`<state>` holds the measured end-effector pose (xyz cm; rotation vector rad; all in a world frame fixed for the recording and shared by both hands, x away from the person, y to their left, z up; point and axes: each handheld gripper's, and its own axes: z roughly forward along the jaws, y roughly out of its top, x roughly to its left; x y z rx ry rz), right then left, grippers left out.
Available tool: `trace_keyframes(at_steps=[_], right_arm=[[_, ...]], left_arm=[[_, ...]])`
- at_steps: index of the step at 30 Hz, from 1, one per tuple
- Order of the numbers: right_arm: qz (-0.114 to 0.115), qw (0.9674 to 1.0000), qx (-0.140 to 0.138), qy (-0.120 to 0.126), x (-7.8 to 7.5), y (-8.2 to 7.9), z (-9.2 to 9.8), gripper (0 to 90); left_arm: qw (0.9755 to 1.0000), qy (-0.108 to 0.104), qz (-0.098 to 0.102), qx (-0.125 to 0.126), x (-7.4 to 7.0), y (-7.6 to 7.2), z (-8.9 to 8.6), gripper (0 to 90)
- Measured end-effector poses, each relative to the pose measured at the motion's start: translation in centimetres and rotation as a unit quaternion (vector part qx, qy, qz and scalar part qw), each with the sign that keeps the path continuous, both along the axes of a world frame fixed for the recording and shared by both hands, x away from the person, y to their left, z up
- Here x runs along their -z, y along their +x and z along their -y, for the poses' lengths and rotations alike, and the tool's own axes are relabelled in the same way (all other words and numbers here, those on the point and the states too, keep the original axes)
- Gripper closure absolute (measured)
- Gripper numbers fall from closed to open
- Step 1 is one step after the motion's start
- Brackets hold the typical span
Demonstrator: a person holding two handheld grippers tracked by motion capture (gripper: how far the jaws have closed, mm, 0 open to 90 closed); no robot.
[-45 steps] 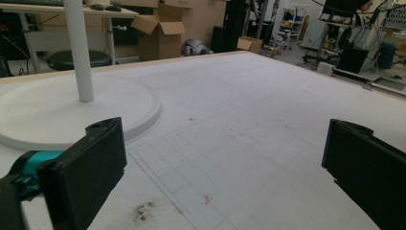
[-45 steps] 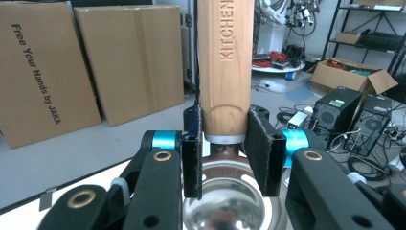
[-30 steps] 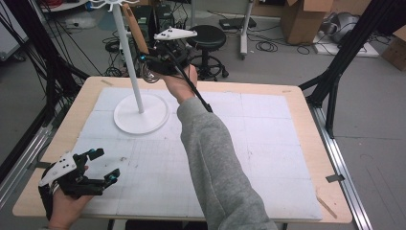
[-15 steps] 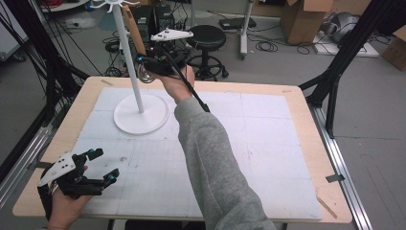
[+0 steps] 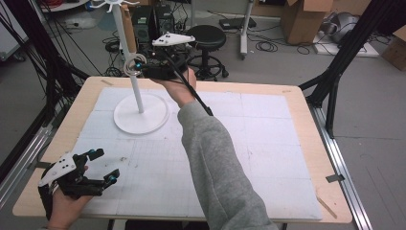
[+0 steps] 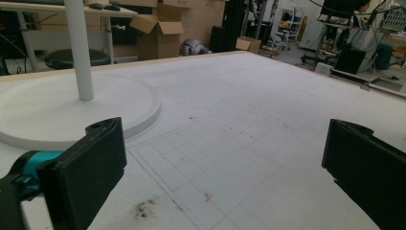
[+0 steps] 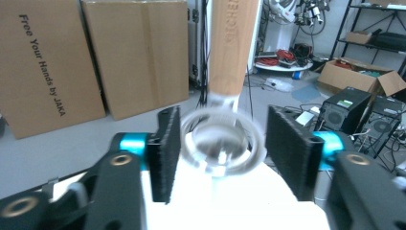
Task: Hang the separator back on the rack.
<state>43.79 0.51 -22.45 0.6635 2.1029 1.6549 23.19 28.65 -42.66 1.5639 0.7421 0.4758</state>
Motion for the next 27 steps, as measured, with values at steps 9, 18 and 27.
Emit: trace_keyframes(at_steps=[9, 18, 27], right_arm=[[0.009, 0.9994, -0.031, -0.013, 0.7, -1.5, 1.9, 31.5], [0.003, 0.9985, -0.055, -0.005, 1.7, -3.1, 3.5, 25.8], [0.0, 0.9976, -0.069, -0.007, 3.0, -4.0, 4.9, 16.3]], left_arm=[[1.0, -0.001, 0.0, 0.002, 0.0, 0.0, 0.1, 1.8], [1.0, 0.002, -0.001, 0.007, 0.0, 0.2, 0.4, 1.8], [1.0, 0.004, 0.002, 0.002, 0.0, 0.2, 0.5, 1.8]])
